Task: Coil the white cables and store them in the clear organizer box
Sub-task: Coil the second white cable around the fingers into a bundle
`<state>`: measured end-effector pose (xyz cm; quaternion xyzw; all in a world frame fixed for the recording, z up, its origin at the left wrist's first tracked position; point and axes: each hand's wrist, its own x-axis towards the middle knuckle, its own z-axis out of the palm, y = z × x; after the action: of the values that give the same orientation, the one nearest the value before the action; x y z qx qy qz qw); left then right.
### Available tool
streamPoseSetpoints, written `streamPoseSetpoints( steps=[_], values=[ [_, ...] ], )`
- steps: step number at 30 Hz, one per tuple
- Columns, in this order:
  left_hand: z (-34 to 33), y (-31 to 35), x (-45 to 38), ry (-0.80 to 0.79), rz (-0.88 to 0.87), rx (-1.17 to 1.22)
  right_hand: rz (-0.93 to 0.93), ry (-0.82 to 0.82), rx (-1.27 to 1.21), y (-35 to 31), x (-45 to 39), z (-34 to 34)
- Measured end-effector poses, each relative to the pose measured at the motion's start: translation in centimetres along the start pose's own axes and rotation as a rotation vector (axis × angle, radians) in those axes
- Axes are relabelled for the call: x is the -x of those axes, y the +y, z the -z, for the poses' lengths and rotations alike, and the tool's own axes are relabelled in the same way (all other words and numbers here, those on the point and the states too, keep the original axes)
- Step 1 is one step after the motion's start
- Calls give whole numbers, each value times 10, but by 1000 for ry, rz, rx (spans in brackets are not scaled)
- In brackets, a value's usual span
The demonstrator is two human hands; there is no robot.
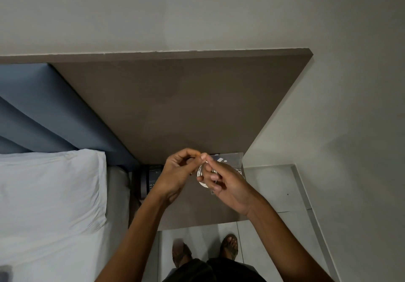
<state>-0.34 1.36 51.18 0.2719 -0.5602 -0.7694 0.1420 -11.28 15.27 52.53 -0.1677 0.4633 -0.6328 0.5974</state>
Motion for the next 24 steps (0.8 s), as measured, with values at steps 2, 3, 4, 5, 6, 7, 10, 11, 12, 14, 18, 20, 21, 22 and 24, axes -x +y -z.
streamPoseSetpoints(
  steps=[2,3,4,5,6,7,10,11,12,14,18,20,21,22,24],
  values=[
    [-5,-1,2,0,0,-7,12,6,-59,0,2,1],
    [-7,-2,4,-7,0,-11,10,6,-92,2,3,2],
    [-9,-2,6,-10,4,-11,3,4,-130,3,4,2],
    [-12,-3,8,-12,17,-4,-7,1,-177,5,4,3],
    [-14,-3,9,-18,36,6,-14,-3,-223,7,3,3],
    [-15,-4,11,-38,49,13,-16,-4,-264,8,3,4],
    [-18,-9,17,-115,47,-4,-21,15,-355,15,2,7],
    [-17,-11,18,-136,48,-27,-29,30,-370,19,2,9],
    [-15,-14,19,-161,56,-51,-35,46,-380,23,3,12],
    [-9,-18,21,-209,92,-91,-48,82,-395,33,5,21],
    [-4,-36,16,-257,164,-115,-75,143,-439,50,7,42],
    [-8,-47,11,-205,172,-97,-76,161,-441,53,4,50],
    [-14,-54,5,-173,183,-78,-64,174,-434,55,2,57],
    [-20,-62,-1,-144,197,-60,-43,197,-417,58,1,66],
    [-33,-77,-12,-97,220,-54,-26,290,-351,65,-1,84]
  ],
)
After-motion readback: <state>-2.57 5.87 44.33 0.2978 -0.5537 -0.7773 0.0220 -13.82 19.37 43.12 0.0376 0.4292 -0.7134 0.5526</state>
